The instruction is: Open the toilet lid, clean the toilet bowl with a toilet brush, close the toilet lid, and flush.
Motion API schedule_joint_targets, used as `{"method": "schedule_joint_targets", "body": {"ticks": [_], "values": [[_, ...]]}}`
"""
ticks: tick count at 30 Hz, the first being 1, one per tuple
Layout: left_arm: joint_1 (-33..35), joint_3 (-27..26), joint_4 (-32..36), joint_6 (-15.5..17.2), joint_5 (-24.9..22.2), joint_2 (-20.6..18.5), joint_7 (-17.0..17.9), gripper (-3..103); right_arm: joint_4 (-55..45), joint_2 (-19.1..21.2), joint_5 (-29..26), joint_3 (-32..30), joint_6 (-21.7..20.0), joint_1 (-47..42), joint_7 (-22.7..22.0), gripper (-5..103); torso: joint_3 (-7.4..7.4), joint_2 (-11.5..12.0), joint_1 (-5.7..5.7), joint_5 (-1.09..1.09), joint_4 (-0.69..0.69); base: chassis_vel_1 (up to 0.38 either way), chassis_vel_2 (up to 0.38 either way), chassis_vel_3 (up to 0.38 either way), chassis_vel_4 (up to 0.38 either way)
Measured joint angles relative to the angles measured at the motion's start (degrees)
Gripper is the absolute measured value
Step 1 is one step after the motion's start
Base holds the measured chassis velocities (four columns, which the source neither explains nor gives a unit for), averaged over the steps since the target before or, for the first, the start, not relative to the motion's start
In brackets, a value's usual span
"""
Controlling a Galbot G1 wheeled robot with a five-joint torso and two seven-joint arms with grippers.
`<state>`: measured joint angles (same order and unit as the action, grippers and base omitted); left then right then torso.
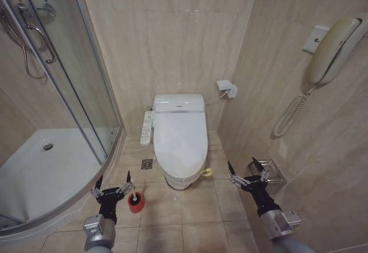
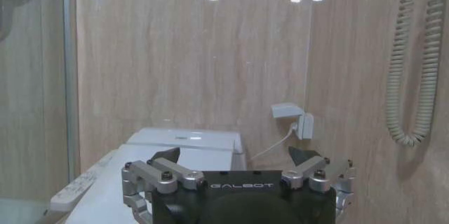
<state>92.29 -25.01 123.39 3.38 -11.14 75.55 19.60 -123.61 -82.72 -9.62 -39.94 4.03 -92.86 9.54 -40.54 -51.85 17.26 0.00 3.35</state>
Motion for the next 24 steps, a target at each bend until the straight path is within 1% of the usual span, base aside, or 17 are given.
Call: {"method": "schedule_joint_targets", "body": {"ticks": [4,9,13,18,24], "values": [[1.3,-0.4,2.0,-0.5,0.6,0.0,-0.7,100,0.0,0.0,0.0,0.0,0.0,0.0,0.0,100,0.0,0.0,0.0,0.0,0.0,0.0,0.0,0.0,0.0],[2.1,-0.6,2.8,-0.7,0.8,0.2,-0.3,100,0.0,0.0,0.0,0.0,0.0,0.0,0.0,100,0.0,0.0,0.0,0.0,0.0,0.0,0.0,0.0,0.0],[3.7,-0.2,3.1,-2.0,2.6,2.5,1.0,100,0.0,0.0,0.0,0.0,0.0,0.0,0.0,100,0.0,0.0,0.0,0.01,0.0,0.0,0.0,0.0,0.0],[4.3,0.1,2.8,-3.2,3.8,3.8,1.2,100,0.0,0.0,0.0,0.0,0.0,0.0,0.0,100,0.0,0.0,0.0,0.0,0.0,0.0,0.0,0.0,0.0],[4.1,-0.8,2.5,-3.0,3.4,3.2,-0.4,100,0.0,0.0,0.0,0.0,0.0,0.0,0.0,100,0.0,0.0,0.0,0.01,0.0,0.0,0.0,0.0,0.0]]}}
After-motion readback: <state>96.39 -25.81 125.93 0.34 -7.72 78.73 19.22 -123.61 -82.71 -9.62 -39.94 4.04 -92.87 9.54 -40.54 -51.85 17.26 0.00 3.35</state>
